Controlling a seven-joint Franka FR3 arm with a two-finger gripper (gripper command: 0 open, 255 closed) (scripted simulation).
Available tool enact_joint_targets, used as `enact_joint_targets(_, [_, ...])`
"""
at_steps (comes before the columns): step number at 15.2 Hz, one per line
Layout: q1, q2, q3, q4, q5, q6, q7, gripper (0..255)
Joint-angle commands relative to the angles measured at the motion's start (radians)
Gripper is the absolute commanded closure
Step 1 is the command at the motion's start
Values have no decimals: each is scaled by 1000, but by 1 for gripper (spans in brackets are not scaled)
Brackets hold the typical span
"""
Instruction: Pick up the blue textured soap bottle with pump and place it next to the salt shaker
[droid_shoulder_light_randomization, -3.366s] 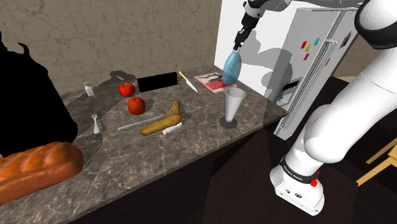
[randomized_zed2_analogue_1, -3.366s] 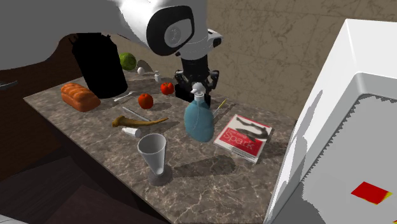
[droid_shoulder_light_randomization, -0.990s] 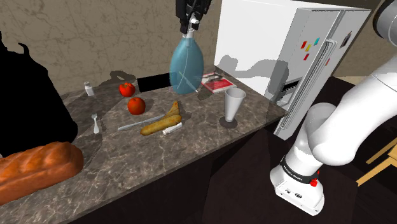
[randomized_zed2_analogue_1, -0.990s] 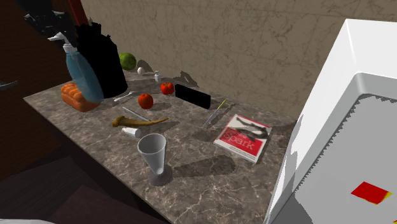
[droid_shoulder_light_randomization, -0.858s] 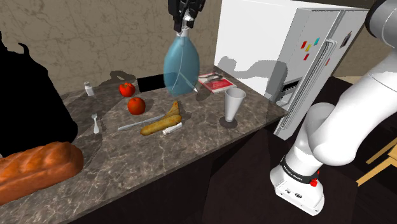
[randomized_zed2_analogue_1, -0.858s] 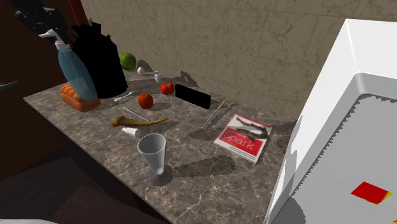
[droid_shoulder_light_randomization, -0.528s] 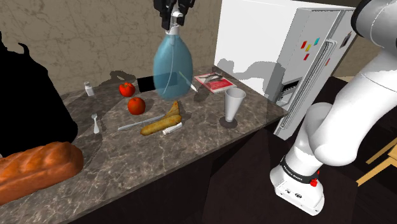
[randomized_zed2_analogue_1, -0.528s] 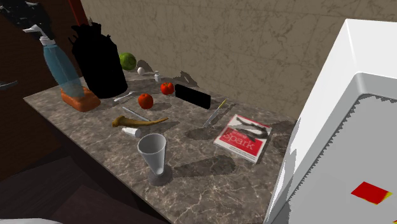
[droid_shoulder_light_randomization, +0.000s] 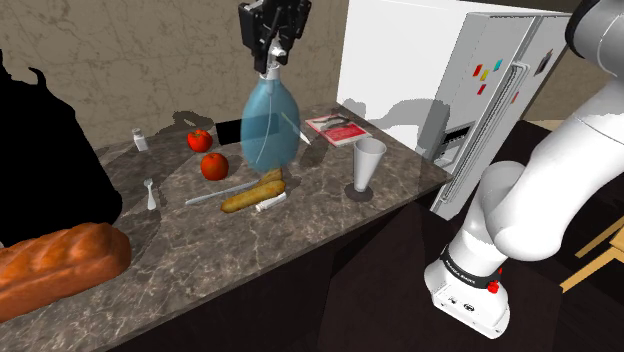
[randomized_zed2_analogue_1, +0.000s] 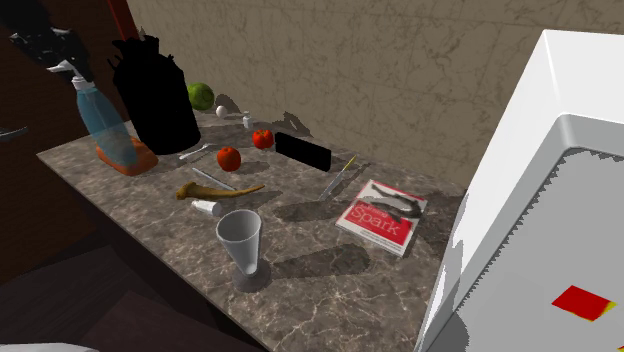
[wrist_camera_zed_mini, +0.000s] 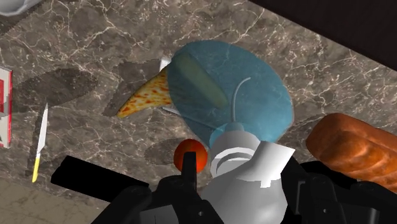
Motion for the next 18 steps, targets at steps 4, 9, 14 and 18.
enact_joint_targets(4, [1,-31,-4,-101,7,72,5,255])
enact_joint_targets(9, [3,-53,-7,-192,10,141,11,255])
enact_joint_targets(14, [5,-70,-8,-276,12,209,17,255])
enact_joint_targets(18, [6,-78,-8,-338,12,262,24,255])
